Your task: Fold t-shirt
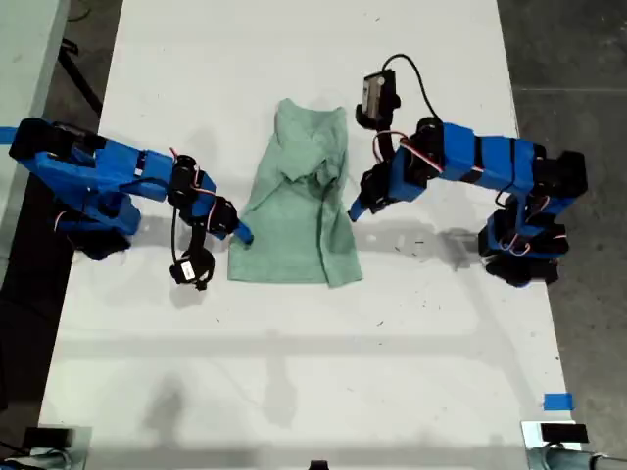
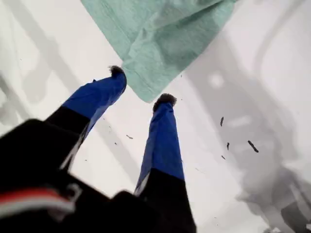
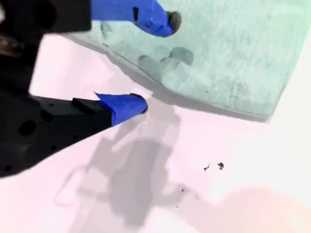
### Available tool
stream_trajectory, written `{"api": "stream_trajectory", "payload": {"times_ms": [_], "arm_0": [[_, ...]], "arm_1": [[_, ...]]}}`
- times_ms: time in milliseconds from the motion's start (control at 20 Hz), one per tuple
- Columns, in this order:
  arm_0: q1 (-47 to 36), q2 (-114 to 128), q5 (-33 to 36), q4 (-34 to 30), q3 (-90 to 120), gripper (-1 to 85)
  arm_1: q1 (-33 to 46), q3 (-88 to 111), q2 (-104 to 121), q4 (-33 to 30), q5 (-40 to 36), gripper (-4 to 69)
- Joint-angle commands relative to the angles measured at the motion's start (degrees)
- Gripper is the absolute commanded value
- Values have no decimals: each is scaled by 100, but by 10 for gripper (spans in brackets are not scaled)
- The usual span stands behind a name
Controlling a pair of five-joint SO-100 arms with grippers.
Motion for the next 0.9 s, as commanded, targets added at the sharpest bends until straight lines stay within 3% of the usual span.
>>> {"api": "stream_trajectory", "payload": {"times_ms": [0,100,200,550,850], "arm_0": [[-299,-149,-53,-176,-53,83],[-308,-211,-70,-220,-62,1],[-308,9,-44,-97,-53,0],[-765,1521,264,1934,-536,0],[-88,-316,149,1925,-2698,0]], "arm_1": [[26,70,510,-281,70,168],[26,149,519,-343,79,167],[26,220,519,-396,97,165],[9,272,519,-466,97,160],[-62,308,615,-475,202,155]]}}
